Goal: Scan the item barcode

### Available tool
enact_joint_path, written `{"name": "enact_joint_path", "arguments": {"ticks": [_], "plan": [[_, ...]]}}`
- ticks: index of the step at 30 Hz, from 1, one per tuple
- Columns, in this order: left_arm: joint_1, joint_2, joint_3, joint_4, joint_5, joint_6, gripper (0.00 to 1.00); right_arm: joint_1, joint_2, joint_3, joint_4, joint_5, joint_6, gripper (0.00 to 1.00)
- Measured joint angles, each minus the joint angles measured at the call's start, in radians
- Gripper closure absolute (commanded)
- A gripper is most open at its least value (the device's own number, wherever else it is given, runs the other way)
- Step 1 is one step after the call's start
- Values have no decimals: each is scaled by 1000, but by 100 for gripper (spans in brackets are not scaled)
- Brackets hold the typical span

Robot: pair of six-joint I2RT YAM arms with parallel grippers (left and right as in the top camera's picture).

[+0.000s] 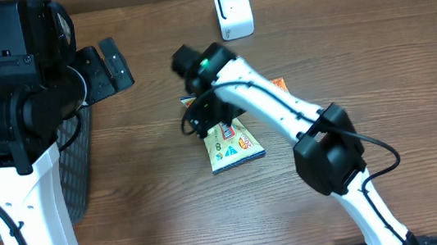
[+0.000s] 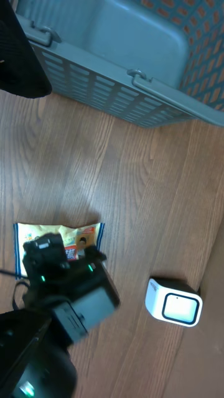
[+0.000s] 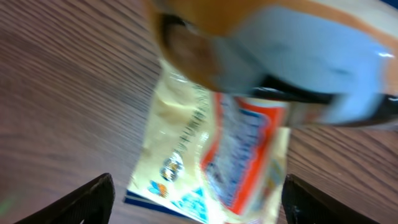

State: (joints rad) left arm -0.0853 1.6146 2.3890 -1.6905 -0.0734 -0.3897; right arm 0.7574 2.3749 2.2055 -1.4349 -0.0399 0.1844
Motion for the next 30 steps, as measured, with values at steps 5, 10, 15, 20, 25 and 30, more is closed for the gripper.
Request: {"name": "enact_joint_path", "arguments": {"ticks": [5, 10, 15, 20, 25, 30], "plan": [[0, 0, 0, 0, 0, 0, 0, 37, -2, -28, 32, 119, 107, 24], [0, 0, 0, 0, 0, 0, 0, 65, -3, -98, 44, 269, 174, 27], [0, 0, 0, 0, 0, 0, 0, 124, -3, -134, 5, 401, 231, 28], [0, 0, 0, 0, 0, 0, 0, 223, -3, -134, -32, 504, 262, 23], [0, 0, 0, 0, 0, 0, 0, 316, -3, -135, -31, 535, 265, 21], [0, 0, 0, 0, 0, 0, 0, 362, -3, -185, 18, 545, 259, 19]]}}
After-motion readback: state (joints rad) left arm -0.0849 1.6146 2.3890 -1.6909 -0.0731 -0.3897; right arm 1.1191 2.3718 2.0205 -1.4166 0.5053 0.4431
